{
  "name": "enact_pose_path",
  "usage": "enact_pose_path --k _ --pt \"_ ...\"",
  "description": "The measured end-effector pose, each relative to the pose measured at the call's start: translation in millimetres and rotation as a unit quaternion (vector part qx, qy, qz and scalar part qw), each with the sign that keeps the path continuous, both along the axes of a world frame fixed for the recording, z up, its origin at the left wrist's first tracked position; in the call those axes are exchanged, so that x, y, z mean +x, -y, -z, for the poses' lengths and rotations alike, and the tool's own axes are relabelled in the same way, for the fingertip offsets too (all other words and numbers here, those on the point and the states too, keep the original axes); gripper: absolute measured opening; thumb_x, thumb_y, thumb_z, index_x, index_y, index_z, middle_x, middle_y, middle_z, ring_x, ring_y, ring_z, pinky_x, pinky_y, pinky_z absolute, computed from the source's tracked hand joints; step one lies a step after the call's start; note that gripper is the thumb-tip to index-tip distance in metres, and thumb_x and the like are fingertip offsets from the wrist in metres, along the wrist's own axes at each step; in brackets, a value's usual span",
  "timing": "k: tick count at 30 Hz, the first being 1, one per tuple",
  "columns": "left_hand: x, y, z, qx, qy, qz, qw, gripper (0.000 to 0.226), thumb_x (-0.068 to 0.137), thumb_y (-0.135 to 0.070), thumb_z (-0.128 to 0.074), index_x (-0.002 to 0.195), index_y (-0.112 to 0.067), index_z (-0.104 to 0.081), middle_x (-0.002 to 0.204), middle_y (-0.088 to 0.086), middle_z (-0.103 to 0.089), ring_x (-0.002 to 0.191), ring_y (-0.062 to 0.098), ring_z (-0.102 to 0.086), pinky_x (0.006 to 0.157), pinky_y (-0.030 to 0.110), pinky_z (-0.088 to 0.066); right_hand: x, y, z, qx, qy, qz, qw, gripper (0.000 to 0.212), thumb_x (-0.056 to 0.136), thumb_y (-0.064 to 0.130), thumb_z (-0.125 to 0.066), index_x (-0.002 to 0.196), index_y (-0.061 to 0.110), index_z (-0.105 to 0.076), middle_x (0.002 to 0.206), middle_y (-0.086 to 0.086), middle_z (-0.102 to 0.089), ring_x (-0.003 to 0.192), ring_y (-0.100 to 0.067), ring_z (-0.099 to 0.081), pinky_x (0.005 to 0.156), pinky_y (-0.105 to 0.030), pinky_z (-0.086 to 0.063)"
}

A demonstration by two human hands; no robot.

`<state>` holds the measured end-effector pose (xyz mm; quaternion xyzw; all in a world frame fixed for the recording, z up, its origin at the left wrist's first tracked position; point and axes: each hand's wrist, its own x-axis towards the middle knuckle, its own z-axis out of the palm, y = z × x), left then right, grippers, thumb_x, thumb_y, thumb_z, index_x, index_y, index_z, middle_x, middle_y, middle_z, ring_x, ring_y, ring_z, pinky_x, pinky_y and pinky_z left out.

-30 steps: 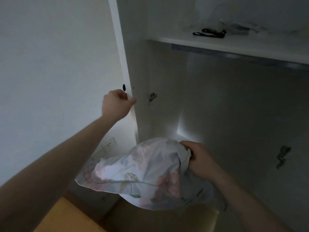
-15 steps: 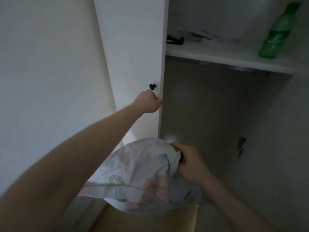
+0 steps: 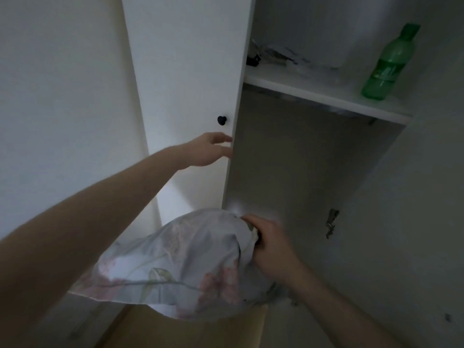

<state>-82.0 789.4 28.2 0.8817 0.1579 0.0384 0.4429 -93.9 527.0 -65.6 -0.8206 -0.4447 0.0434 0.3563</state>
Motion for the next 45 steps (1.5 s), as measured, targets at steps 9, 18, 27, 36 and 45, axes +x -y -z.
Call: enact_pose_path --k 9,18,27,36,45 --pt "-213.1 51.2 -12.6 0.085 -0.201 0.017 0.976 0.089 0.063 -0.066 -0.083 0.141 -0.059 -0.039 0.137 -0.037 -0.044 0.124 -0.011 -0.044 0.114 0.029 -0.035 -43.8 -3.1 -18.0 0.044 -0.013 -0.065 0.997 0.033 0.081 0.017 -0.057 0.109 0.032 -0.065 0.099 0.009 -0.076 0.09 -0.017 -0.069 0.071 -0.039 -0.055" --pt "-296.4 152.3 24.0 0.275 -0.163 -0.213 0.923 0.046 0.066 -0.055 -0.077 0.109 -0.046 -0.062 0.1 -0.021 -0.071 0.091 0.008 -0.067 0.079 0.032 -0.054 -89.3 26.2 -45.9 0.038 -0.038 -0.232 0.971 0.032 0.084 0.014 -0.054 0.109 0.028 -0.069 0.093 0.009 -0.076 0.082 -0.013 -0.067 0.066 -0.025 -0.047" --pt "-312.2 240.3 -9.1 0.431 -0.192 -0.291 0.832 0.048 0.068 -0.039 -0.064 0.116 -0.042 -0.064 0.106 -0.006 -0.074 0.099 0.027 -0.069 0.074 0.034 -0.05 -77.2 119.8 -81.1 0.023 -0.009 -0.347 0.937 0.061 0.091 0.02 -0.068 0.147 0.029 -0.044 0.149 0.011 -0.049 0.134 -0.007 -0.045 0.103 -0.018 -0.035" --pt "-316.8 306.5 -34.0 0.477 -0.243 -0.293 0.792 0.052 0.066 -0.037 -0.061 0.117 -0.043 -0.063 0.106 -0.006 -0.073 0.098 0.026 -0.069 0.074 0.034 -0.051 -33.3 234.5 -130.6 0.295 0.137 -0.366 0.872 0.032 0.092 0.001 -0.069 0.122 0.012 -0.069 0.14 0.001 -0.059 0.133 -0.01 -0.055 0.111 -0.027 -0.045" --pt "-298.4 318.0 -49.4 0.46 -0.249 -0.307 0.795 0.049 0.064 -0.029 -0.063 0.112 -0.039 -0.067 0.1 0.0 -0.074 0.095 0.029 -0.069 0.071 0.033 -0.05 17.5 237.7 -122.8 0.394 0.289 -0.233 0.841 0.056 0.087 -0.006 -0.071 0.14 0.004 -0.055 0.16 -0.021 -0.027 0.153 -0.045 -0.023 0.119 -0.067 -0.027"
